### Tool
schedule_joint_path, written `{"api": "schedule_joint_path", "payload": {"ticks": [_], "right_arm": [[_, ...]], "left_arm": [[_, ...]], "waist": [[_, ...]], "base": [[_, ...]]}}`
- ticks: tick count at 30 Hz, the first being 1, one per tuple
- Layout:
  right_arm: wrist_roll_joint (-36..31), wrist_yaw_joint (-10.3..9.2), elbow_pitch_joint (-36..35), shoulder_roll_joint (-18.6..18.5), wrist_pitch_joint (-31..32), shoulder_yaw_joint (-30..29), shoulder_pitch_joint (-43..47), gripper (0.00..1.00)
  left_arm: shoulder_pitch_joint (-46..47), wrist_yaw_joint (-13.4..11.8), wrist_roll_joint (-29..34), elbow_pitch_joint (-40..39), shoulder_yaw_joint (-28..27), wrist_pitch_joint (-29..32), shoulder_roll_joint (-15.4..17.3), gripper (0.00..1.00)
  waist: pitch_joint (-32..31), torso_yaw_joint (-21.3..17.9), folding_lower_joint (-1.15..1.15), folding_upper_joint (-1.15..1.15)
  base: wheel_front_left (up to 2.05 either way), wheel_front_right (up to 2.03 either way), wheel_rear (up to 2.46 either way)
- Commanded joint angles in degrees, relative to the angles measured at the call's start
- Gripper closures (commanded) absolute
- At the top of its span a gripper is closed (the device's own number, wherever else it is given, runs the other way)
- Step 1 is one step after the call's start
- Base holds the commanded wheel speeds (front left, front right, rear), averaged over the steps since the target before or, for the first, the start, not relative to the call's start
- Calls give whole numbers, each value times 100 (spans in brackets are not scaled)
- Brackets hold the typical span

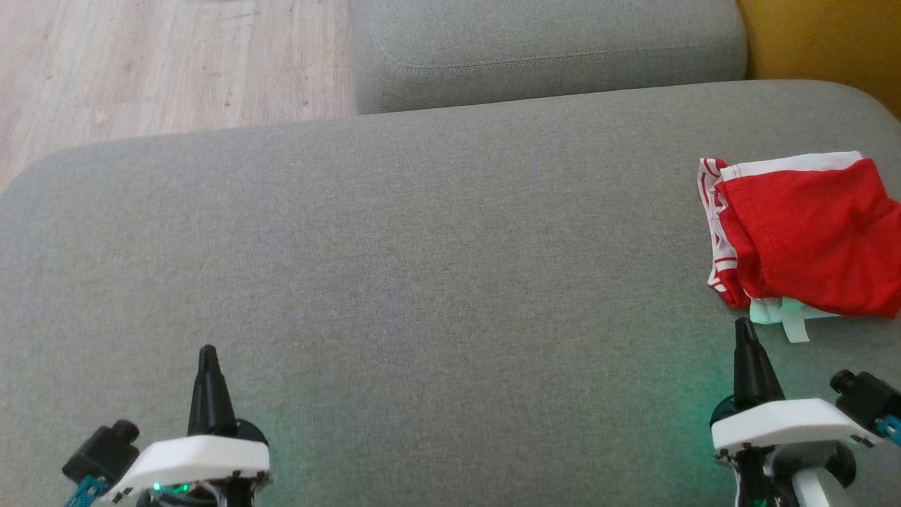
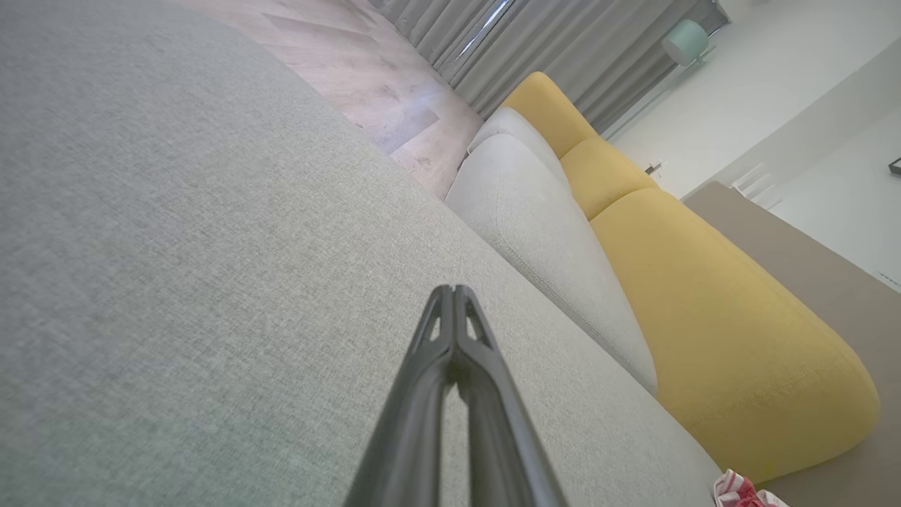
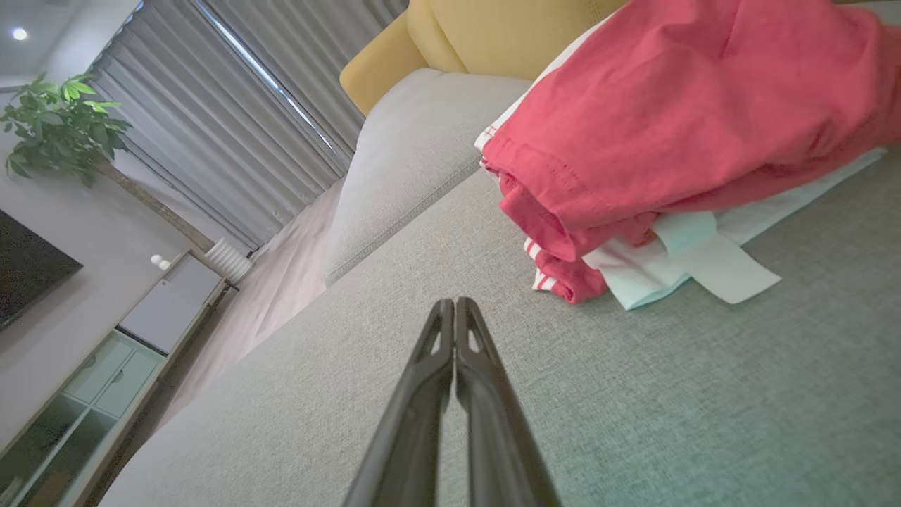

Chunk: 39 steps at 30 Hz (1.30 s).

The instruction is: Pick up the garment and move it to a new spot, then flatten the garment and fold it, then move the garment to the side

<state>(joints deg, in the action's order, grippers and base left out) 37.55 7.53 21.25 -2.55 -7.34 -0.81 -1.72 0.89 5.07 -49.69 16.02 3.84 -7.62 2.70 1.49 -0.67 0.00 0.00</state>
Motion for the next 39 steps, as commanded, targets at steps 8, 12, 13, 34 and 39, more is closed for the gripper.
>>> {"api": "schedule_joint_path", "payload": {"ticks": [8, 12, 13, 34, 39], "right_arm": [[593, -1, -255, -33, 147, -49, -277, 100], [858, -1, -280, -34, 213, -76, -286, 100], [924, -1, -286, -34, 229, -83, -288, 100], [2308, -2, -419, -39, 575, -225, -335, 100], [2638, -2, -451, -40, 658, -260, -347, 100]], "left_arm": [[270, 39, -455, -191, -184, 139, 24, 100], [283, 50, -661, -191, -228, 207, 25, 100], [287, 52, -713, -191, -240, 224, 25, 100], [360, 110, -1793, -193, -475, 579, 29, 100], [378, 124, -2050, -193, -532, 665, 29, 100]], "waist": [[-12, 6, 0, 0], [-19, 10, 0, 0], [-20, 11, 0, 0], [-54, 28, 0, 0], [-62, 32, 0, 0]], "base": [[0, 0, 0], [0, 0, 0], [0, 0, 0], [0, 0, 0], [0, 0, 0]]}}
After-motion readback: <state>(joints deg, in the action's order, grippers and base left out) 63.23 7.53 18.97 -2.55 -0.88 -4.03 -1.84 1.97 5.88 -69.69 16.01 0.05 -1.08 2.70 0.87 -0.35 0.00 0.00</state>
